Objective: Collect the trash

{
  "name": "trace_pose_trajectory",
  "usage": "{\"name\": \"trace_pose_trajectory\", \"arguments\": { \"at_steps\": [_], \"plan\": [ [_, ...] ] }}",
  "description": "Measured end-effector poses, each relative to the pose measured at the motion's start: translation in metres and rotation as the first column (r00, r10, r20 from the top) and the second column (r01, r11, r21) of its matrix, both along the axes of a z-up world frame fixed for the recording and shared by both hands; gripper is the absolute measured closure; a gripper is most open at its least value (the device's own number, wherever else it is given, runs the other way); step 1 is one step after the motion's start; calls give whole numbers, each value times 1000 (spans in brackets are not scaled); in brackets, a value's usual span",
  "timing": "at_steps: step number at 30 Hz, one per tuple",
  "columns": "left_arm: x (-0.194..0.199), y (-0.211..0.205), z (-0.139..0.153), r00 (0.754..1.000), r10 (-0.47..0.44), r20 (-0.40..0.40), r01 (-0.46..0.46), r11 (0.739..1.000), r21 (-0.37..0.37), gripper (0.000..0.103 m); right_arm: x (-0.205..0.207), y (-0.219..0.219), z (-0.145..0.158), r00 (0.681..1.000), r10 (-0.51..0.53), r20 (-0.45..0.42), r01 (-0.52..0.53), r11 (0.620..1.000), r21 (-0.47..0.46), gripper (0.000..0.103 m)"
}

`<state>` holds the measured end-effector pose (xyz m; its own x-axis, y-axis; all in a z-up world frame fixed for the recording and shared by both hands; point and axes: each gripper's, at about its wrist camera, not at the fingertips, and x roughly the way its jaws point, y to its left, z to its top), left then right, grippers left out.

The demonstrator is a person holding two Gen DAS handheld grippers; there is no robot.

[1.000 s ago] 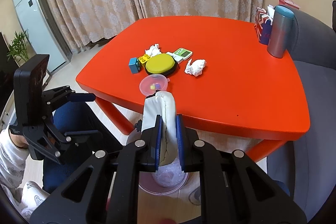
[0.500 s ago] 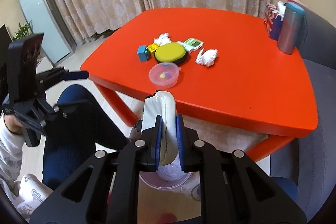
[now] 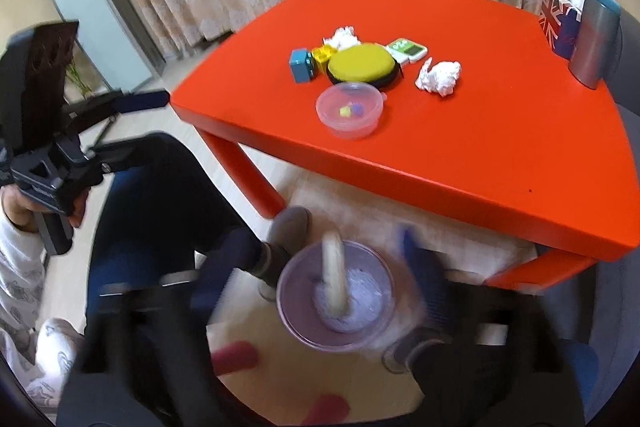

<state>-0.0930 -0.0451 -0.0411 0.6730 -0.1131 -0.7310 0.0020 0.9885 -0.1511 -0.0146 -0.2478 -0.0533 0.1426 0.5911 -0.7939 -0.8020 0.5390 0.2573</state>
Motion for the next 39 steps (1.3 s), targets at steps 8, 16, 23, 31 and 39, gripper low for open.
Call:
{"name": "trace_pose_trajectory", "arguments": {
  "at_steps": [8, 16, 23, 31, 39],
  "plan": [
    [1, -1, -6, 1000, -4, -18, 4, 1000, 2, 8, 5, -4, 4, 999, -38, 13, 38, 999, -16, 4],
    [2, -2, -6, 1000, -6, -21, 6, 1000, 7, 8, 10, -8, 5, 997, -71, 12, 71, 997, -13, 4],
    [6, 2, -4, 1000, 0, -22, 0, 1000, 6, 8, 19, -5, 14, 995, -93, 30, 93, 996, -5, 3],
    [20, 16, 3, 1000, 11, -28, -10, 1000, 6, 8, 39, 14, 23, 996, -81, 48, 82, 997, -15, 3],
    [34, 35, 6, 999, 27, -39, -27, 1000, 6, 8, 61, 45, 17, 998, -57, 37, 59, 997, -50, 3]
  ]
}}
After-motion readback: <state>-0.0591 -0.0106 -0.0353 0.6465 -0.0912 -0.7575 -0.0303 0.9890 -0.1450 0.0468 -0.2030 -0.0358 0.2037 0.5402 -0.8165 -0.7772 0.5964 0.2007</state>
